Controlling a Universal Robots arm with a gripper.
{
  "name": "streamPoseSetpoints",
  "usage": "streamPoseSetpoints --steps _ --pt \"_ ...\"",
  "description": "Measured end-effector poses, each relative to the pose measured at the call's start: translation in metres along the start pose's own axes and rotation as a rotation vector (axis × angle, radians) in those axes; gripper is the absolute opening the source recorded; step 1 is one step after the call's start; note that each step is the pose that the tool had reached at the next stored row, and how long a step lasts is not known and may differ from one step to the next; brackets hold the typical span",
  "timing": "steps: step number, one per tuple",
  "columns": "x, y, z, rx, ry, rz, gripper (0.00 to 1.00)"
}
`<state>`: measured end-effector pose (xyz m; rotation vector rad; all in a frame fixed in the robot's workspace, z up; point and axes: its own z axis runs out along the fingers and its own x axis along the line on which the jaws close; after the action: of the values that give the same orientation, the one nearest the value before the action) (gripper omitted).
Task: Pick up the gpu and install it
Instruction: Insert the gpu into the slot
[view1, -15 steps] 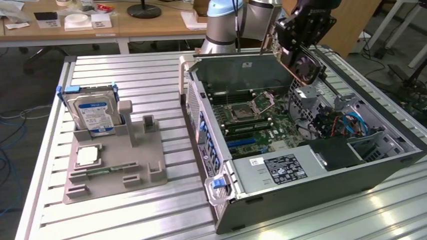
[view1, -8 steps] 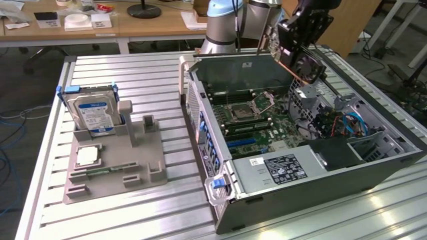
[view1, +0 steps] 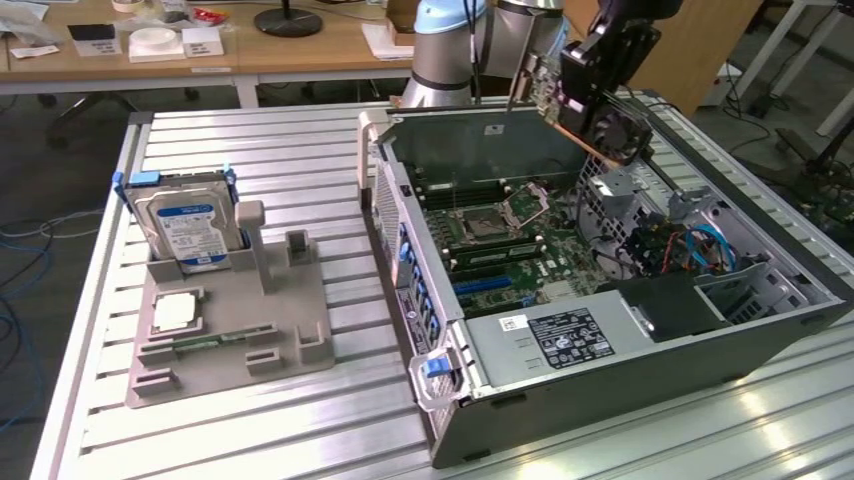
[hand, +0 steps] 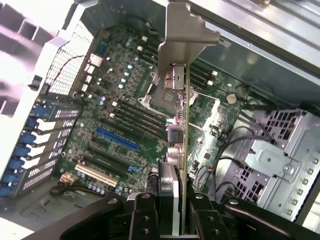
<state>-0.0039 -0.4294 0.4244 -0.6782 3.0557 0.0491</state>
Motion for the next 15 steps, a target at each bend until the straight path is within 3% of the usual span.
streamPoseSetpoints --steps 15 --pt "0.0000 0.0000 0.0001 -0.0044 0.0068 -0.245 0.28"
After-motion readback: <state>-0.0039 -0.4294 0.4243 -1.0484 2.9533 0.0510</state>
